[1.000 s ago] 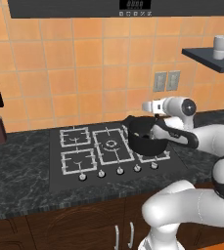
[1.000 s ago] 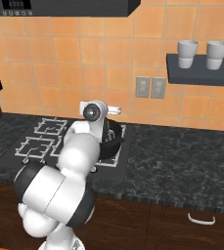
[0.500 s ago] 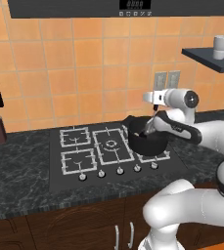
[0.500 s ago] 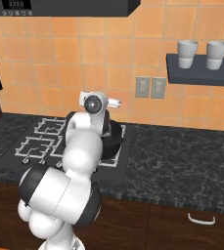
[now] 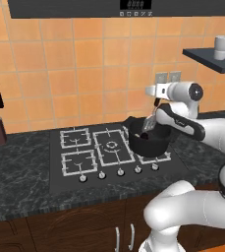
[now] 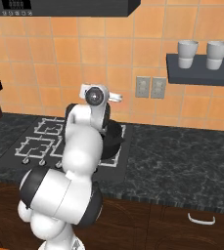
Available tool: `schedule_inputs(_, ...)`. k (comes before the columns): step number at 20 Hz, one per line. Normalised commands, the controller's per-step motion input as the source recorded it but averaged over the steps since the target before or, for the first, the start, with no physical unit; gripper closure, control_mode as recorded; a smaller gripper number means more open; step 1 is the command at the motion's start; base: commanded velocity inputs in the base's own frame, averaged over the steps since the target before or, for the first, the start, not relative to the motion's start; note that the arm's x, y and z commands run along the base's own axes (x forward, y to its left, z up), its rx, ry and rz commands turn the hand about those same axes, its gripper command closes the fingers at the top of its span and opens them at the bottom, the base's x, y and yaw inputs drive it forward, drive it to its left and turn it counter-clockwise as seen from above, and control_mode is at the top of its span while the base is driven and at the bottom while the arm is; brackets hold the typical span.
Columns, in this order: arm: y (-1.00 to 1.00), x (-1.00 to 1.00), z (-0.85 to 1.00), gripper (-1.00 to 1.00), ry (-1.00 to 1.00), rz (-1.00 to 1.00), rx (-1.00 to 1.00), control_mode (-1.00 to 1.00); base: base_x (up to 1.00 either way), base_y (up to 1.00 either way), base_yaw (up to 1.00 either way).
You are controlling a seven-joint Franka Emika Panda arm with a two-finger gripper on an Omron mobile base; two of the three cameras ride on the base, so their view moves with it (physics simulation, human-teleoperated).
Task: Put the garlic and eggplant in the pot. Retrieve the spatula and lightly stir the vegetables in the pot.
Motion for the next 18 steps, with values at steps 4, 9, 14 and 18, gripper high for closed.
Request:
schedule_inputs(4,0.02,0.0,-0.38,1.0,-0.03,-0.13,0.0,-1.0,0.0,0.0,0.0)
schedule_inputs(9,0.05,0.0,-0.3,1.0,-0.03,-0.15,0.0,-1.0,0.0,0.0,0.0)
schedule_inputs(14,0.34,0.0,-0.11,1.0,0.15,-0.02,-0.14,-1.0,0.0,0.0,0.0)
schedule_inputs(18,0.14,-0.13,0.0,1.0,0.31,0.0,-0.26,-1.0,0.0,0.0,0.0)
